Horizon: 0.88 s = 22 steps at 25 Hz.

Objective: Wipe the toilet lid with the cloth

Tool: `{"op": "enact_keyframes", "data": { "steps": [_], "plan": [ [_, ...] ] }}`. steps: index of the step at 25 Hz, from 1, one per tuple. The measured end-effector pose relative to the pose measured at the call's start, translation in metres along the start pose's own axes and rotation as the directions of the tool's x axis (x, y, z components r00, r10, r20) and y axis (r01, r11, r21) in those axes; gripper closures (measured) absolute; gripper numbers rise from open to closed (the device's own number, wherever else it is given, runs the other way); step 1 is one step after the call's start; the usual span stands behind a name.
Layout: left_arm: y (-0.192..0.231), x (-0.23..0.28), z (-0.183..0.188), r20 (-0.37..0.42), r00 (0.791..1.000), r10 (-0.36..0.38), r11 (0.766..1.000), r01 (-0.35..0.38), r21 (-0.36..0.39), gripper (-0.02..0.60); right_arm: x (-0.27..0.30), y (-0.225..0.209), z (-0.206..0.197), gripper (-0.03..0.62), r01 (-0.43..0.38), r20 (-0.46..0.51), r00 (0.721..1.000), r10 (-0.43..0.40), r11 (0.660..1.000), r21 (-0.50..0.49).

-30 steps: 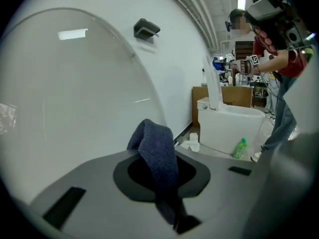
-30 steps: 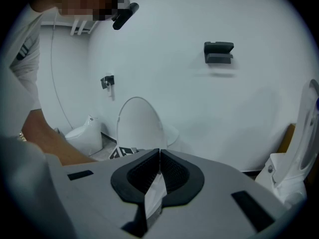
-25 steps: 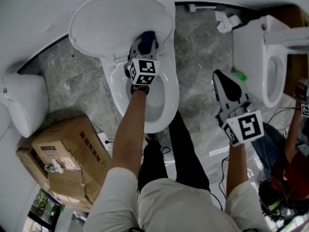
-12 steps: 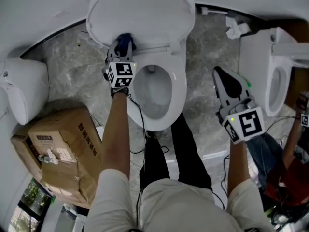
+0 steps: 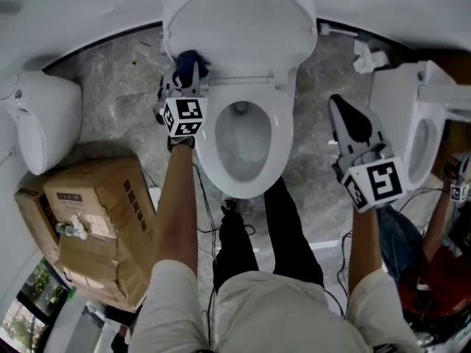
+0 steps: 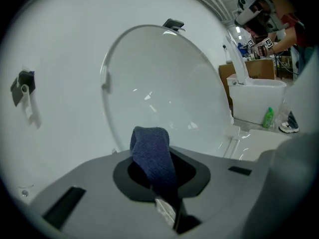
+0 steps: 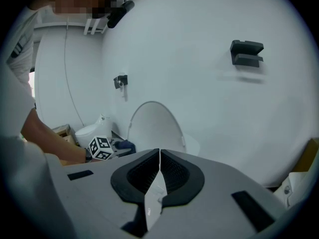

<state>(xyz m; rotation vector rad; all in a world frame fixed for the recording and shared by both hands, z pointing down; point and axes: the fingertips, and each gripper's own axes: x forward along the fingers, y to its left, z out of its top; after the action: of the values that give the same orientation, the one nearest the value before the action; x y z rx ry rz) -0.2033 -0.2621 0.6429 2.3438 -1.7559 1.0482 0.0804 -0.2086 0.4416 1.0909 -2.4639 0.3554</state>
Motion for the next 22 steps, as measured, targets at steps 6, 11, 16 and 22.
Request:
{"op": "enact_keyframes", "data": {
  "steps": [6,11,16,22],
  "plan": [
    [-0.002,-0.050,0.036,0.086,0.996,-0.004,0.997,0.011,-0.082,0.538,0.021,0.012,0.035,0.563,-0.080,0.040,0.996,0.083,0.994,-0.076],
    [-0.012,-0.111,0.073,0.137,0.991,-0.011,0.988,0.032,-0.150,0.538,0.049,0.009,0.060,0.562,-0.145,0.035,0.988,0.150,0.981,-0.127],
    [-0.012,-0.154,0.102,0.167,0.986,-0.011,0.969,0.052,-0.244,0.538,0.073,-0.002,0.071,0.546,-0.176,0.002,0.984,0.178,0.973,-0.147],
    [-0.020,-0.184,0.135,0.214,0.973,-0.083,0.943,0.146,-0.298,0.538,0.089,-0.001,0.069,0.476,-0.218,-0.105,0.975,0.197,0.944,-0.246]
  ]
}}
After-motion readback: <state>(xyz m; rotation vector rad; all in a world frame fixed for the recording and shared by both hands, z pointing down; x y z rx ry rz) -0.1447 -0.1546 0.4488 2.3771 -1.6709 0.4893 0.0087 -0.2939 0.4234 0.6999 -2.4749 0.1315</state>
